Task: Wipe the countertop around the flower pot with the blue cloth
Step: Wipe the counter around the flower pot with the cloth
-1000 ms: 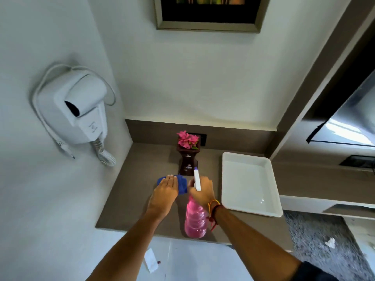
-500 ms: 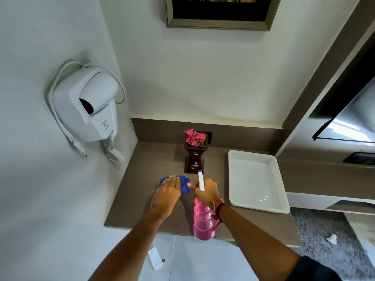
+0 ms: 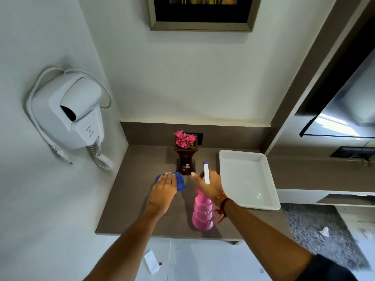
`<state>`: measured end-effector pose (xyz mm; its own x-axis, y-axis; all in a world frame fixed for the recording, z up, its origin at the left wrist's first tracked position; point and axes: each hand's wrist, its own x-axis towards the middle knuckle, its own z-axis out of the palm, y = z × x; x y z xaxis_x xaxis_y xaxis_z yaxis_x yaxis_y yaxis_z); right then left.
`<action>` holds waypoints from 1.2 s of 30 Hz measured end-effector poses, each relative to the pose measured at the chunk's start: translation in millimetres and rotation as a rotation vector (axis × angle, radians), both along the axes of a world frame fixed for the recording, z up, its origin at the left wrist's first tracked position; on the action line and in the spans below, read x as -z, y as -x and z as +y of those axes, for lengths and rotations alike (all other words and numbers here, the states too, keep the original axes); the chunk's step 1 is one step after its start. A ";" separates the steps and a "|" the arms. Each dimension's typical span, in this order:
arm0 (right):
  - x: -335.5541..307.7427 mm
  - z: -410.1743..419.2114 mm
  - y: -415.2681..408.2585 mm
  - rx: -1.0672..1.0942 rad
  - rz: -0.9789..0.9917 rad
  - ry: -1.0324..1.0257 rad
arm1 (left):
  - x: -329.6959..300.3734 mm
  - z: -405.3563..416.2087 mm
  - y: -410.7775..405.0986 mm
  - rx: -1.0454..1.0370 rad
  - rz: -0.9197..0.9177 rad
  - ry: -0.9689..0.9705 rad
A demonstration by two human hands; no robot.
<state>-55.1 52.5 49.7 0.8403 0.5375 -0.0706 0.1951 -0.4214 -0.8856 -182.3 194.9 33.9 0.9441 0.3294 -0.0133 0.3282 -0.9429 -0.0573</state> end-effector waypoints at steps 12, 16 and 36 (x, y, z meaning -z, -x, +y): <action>-46.1 -90.6 -112.9 0.186 -0.206 -0.173 | -26.7 -79.1 -98.9 0.149 -0.064 -0.068; -31.3 -123.4 -141.7 0.201 -0.187 -0.085 | -18.5 -95.8 -119.1 0.154 -0.061 -0.055; 35.8 -197.5 -104.7 0.504 0.019 0.307 | -3.4 -112.0 -129.9 0.163 -0.029 -0.069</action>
<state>49.6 -145.0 13.9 0.9839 0.0251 -0.1770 -0.1099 -0.6956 -0.7099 -52.4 82.9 37.3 0.9847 0.1713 0.0323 0.1739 -0.9779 -0.1160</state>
